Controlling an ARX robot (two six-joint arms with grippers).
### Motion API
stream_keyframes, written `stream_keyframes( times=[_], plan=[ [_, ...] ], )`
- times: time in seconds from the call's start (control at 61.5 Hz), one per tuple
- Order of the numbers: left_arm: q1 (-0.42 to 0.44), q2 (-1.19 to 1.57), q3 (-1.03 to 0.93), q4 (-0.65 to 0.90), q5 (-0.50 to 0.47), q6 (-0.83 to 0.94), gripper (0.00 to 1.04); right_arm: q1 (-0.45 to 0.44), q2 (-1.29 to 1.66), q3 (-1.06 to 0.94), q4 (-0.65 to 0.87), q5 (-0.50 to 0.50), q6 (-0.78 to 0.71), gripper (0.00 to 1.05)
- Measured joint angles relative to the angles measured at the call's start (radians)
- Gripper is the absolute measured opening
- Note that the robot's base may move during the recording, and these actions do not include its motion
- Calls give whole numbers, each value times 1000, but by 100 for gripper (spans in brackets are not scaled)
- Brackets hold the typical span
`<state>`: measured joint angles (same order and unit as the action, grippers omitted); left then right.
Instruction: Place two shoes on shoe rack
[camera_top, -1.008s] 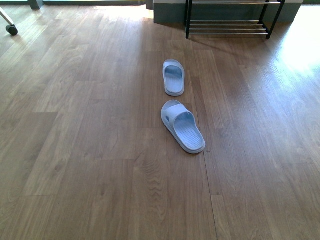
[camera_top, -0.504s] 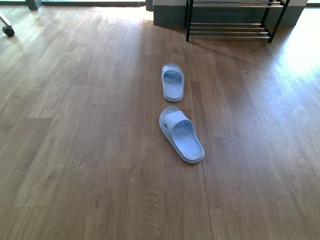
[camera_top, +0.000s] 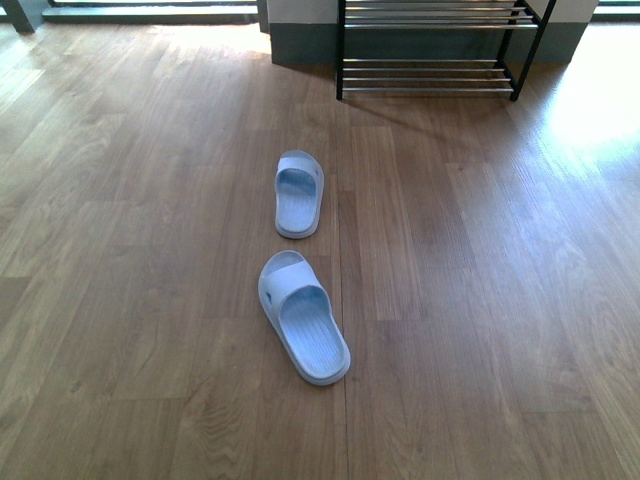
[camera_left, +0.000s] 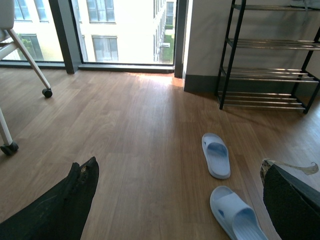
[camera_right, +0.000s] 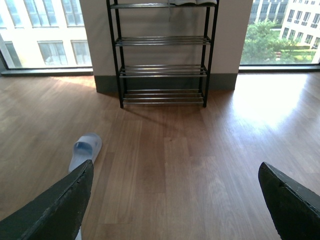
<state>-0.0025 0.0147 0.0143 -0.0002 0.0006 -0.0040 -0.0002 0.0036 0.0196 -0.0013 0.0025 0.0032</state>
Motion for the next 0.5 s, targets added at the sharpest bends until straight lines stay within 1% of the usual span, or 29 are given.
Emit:
stream_keyframes(
  times=[0.504],
  plan=[
    [0,0,0,0,0,0,95,0,0,0,0,0,0,96]
  ],
)
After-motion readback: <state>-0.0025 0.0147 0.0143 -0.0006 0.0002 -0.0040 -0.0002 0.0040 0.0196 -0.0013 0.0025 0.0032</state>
